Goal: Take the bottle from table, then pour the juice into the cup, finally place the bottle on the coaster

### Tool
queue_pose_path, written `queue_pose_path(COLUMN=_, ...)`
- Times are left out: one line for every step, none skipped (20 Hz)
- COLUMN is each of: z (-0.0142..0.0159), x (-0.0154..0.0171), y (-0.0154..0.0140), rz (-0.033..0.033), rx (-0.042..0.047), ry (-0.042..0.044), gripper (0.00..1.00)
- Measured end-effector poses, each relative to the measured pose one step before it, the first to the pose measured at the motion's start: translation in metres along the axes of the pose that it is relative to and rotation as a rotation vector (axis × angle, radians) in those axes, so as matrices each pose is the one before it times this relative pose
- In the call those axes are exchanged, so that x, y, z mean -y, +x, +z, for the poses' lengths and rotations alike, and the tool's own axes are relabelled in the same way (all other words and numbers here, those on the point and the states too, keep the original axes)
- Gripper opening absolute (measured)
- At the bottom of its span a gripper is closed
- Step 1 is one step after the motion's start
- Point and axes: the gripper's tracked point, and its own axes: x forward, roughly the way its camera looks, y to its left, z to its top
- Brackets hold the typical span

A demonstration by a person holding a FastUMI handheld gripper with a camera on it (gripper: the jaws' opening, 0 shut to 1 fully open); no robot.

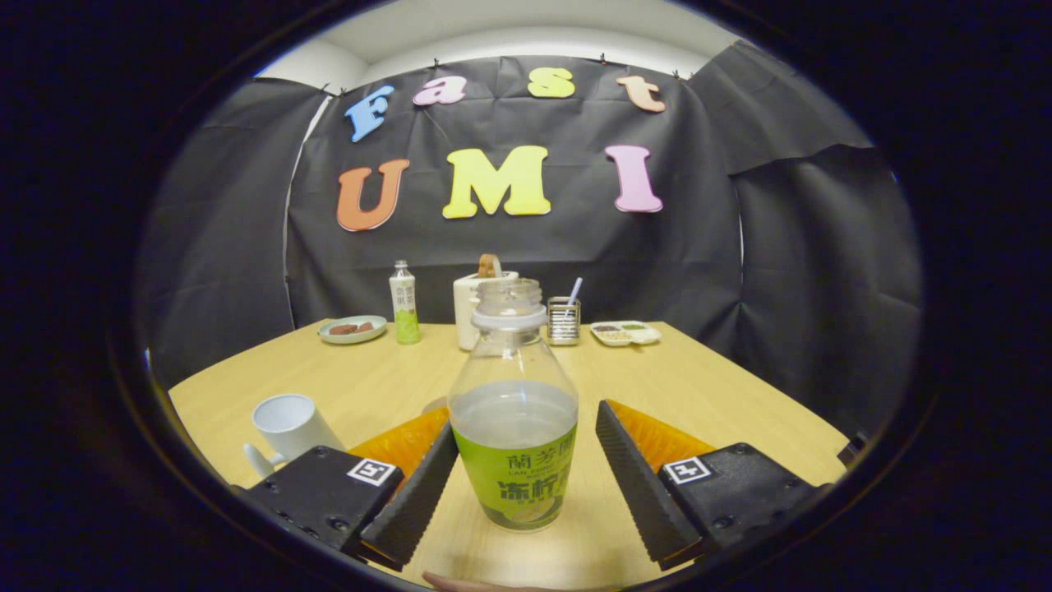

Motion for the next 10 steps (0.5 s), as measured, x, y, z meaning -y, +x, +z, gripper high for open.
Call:
queue_pose_path(z=0.00418, x=-0.00276, y=-0.00071, rz=0.00289, rx=0.02295, ry=-0.01284, gripper=1.00)
queue_pose_path(z=-0.00213, x=0.00091, y=0.00283, rz=-0.01577, rx=0.00393, ry=-0.01755, gripper=1.00)
queue_pose_path(z=-0.00294, x=0.00371, y=0.00132, rz=-0.02130, rx=-0.00851, ry=-0.01340, gripper=1.00)
queue_pose_path(z=-0.00387, x=0.00123, y=0.00141, rz=-0.01072, rx=-0.01519, ry=-0.00851, gripper=0.99)
queue_pose_path(z=-0.00342, x=-0.00062, y=0.00217, rz=-0.00173, rx=-0.01459, ry=0.00293, gripper=0.99)
queue_pose_path(z=-0.00269, x=0.00040, y=0.00216, rz=0.00318, rx=-0.01144, ry=0.01321, gripper=0.99)
queue_pose_path(z=-0.00272, x=-0.00134, y=0.00265, rz=0.01211, rx=-0.01560, ry=0.01377, gripper=1.00)
queue_pose_path(z=-0.00494, x=-0.00170, y=0.00146, rz=0.00889, rx=-0.01672, ry=0.01434, gripper=0.95)
queue_pose_path(z=0.00560, x=0.00210, y=-0.00853, rz=0.00240, rx=0.01590, ry=0.01539, gripper=0.90)
queue_pose_path(z=-0.00340, x=-0.00549, y=0.00201, rz=0.01993, rx=-0.01462, ry=-0.01919, gripper=0.84)
